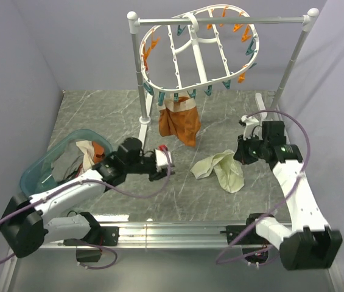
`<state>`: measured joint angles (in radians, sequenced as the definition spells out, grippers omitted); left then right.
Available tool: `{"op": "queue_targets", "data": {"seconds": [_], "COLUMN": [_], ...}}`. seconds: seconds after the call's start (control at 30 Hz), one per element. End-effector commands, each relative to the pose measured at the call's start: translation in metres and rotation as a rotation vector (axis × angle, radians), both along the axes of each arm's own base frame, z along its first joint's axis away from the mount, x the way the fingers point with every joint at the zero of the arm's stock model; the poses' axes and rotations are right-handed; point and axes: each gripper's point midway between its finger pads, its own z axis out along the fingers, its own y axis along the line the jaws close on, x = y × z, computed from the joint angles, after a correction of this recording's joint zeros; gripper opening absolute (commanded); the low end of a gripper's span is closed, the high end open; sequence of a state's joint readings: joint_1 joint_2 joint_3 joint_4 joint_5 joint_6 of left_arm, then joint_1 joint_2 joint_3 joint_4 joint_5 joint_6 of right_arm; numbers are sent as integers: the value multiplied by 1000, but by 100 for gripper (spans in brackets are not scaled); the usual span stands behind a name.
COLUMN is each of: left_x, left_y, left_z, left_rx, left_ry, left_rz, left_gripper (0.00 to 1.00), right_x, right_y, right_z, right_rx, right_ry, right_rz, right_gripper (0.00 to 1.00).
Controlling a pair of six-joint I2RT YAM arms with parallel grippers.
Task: Clip the underwear to the hanger
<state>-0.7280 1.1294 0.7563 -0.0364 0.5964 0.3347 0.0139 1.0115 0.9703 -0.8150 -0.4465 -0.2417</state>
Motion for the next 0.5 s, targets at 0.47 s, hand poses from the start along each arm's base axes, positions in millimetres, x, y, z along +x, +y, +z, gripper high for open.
{"op": "queue_targets", "data": {"seconds": [0.47], "left_x": [29], "left_y": [-84], "left_z": [-90], "left_rx": [158], "left_ry": [-645], "left_rz": [-323], "left_gripper": [47], "right_x": [25], "right_y": [-21], "right_z": [-44], "right_rx": [-26], "right_ry": [115], "right_rz": [-51], "right_gripper": [0]}}
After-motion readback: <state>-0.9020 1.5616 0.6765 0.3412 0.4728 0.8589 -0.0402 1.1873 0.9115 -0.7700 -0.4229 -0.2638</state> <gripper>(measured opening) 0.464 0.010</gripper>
